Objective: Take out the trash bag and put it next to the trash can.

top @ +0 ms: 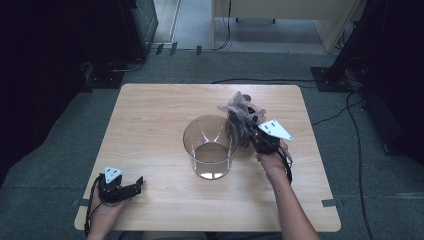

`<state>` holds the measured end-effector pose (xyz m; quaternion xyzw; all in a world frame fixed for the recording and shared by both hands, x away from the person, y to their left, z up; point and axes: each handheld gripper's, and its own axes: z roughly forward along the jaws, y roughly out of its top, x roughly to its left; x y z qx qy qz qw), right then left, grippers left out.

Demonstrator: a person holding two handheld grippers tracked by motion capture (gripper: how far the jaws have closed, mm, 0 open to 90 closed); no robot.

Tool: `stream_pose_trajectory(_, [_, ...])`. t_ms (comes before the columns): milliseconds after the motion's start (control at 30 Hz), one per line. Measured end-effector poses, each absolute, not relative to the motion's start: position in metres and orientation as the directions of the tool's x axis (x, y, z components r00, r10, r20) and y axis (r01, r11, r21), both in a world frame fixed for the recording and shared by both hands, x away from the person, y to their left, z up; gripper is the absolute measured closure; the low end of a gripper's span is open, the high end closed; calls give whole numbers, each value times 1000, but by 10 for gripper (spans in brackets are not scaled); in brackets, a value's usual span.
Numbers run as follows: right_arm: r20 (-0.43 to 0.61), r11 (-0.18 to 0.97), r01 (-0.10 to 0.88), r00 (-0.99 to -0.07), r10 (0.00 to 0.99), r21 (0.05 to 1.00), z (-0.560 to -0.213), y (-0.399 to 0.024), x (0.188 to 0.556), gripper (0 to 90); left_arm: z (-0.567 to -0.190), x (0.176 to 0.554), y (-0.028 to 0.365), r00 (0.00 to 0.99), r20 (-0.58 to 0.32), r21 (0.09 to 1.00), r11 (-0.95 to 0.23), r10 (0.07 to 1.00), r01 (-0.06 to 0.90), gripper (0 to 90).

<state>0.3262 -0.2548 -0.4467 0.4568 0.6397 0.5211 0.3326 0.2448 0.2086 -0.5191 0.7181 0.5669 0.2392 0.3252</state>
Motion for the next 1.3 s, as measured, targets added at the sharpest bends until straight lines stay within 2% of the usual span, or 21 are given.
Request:
stream_pose_trajectory(100, [41, 59, 237, -397, 917, 970, -453, -256, 322, 838, -519, 245, 208, 242, -23, 738, -147, 970, 659, 105])
stream_pose_trajectory(167, [-7, 113, 218, -436, 900, 969, -458, -256, 315, 773, -519, 245, 208, 242, -22, 738, -148, 970, 659, 105])
stream_pose_trajectory(200, [-7, 113, 218, -436, 900, 969, -458, -256, 315, 773, -519, 245, 208, 242, -22, 738, -148, 970, 659, 105])
stream_pose_trajectory(300, [-43, 158, 216, -458, 888, 963, -461, -255, 309, 677, -519, 245, 209, 242, -23, 738, -146, 970, 658, 105])
stream_pose_trajectory(367, [-38, 161, 219, -477, 878, 963, -462, -256, 306, 572, -519, 245, 209, 235, -22, 739, -143, 972, 658, 122])
stream_pose_trajectory(433, [-44, 160, 207, -474, 879, 965, -464, -257, 299, 441, -519, 245, 209, 235, -22, 739, -143, 972, 658, 122])
stream_pose_trajectory(467, [-44, 160, 207, -474, 879, 965, -464, -257, 299, 441, -519, 245, 209, 235, -21, 739, -143, 972, 658, 122])
stream_pose_trajectory(533, [-51, 160, 206, -451, 891, 965, -466, -258, 296, 346, -519, 245, 208, 235, -18, 739, -146, 972, 658, 122])
stream_pose_trajectory(733, [-6, 119, 258, -400, 917, 959, -470, -267, 290, 224, -519, 245, 208, 237, -16, 739, -149, 971, 658, 122])
stream_pose_trajectory(800, [12, 115, 289, -401, 916, 950, -471, -271, 290, 150, -519, 245, 208, 237, -16, 739, -148, 971, 657, 122])
stream_pose_trajectory(867, [20, 111, 315, -385, 923, 943, -472, -274, 289, 147, -519, 245, 208, 237, -16, 739, -149, 971, 657, 122])
stream_pose_trajectory(1100, [55, 91, 372, -365, 929, 924, -482, -287, 284, 3, -519, 245, 209, 237, -17, 739, -148, 971, 658, 122])
stream_pose_trajectory(1300, [95, 74, 427, -361, 928, 901, -491, -298, 281, 0, -519, 245, 209, 238, -17, 738, -148, 971, 658, 122])
